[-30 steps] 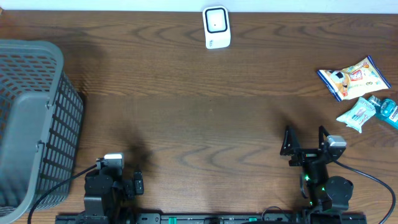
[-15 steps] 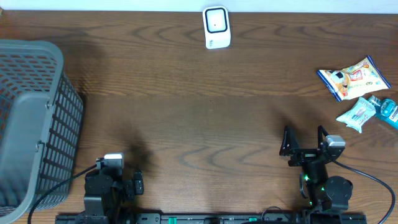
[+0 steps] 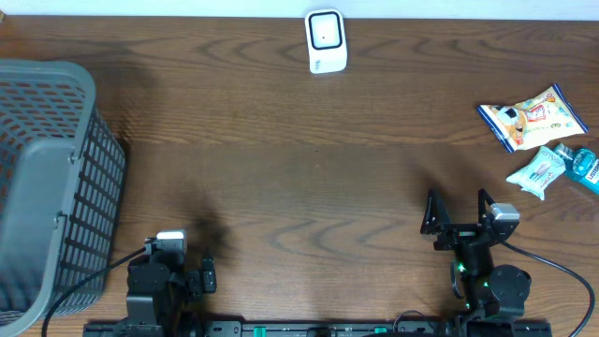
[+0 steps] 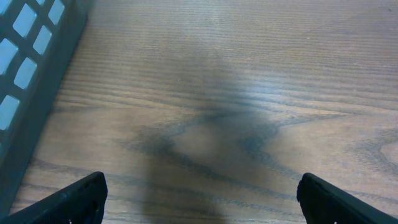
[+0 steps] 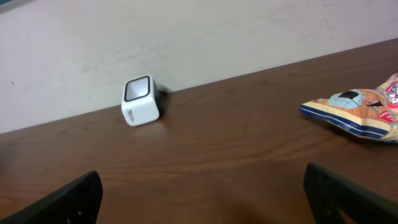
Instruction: Scan the item barcode
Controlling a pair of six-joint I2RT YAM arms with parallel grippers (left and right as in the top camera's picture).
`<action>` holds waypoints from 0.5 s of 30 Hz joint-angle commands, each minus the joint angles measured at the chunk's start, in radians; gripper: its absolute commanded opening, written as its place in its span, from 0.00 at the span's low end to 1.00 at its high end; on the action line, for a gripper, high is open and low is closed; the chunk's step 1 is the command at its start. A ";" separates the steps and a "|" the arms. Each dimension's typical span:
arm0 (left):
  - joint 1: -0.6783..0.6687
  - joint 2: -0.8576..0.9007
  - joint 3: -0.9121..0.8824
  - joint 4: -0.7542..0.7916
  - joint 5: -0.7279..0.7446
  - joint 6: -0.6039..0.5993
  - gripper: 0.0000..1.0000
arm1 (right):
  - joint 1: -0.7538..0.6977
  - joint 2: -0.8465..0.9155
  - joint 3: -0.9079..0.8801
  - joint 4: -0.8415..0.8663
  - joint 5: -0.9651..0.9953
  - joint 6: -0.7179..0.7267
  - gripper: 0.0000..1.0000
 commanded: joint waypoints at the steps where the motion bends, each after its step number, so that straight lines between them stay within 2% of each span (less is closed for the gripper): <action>1: 0.004 -0.008 -0.005 -0.040 0.010 -0.005 0.97 | 0.004 0.002 -0.001 -0.006 0.004 -0.017 0.99; 7: 0.004 -0.008 -0.005 -0.023 0.045 -0.005 0.98 | 0.004 0.002 -0.001 -0.006 0.004 -0.017 0.99; 10: 0.004 -0.008 -0.005 0.096 0.111 -0.005 0.98 | 0.004 0.002 -0.001 -0.006 0.004 -0.017 0.99; 15: 0.004 -0.008 -0.016 0.251 0.118 -0.004 0.98 | 0.004 0.002 -0.001 -0.006 0.004 -0.017 0.99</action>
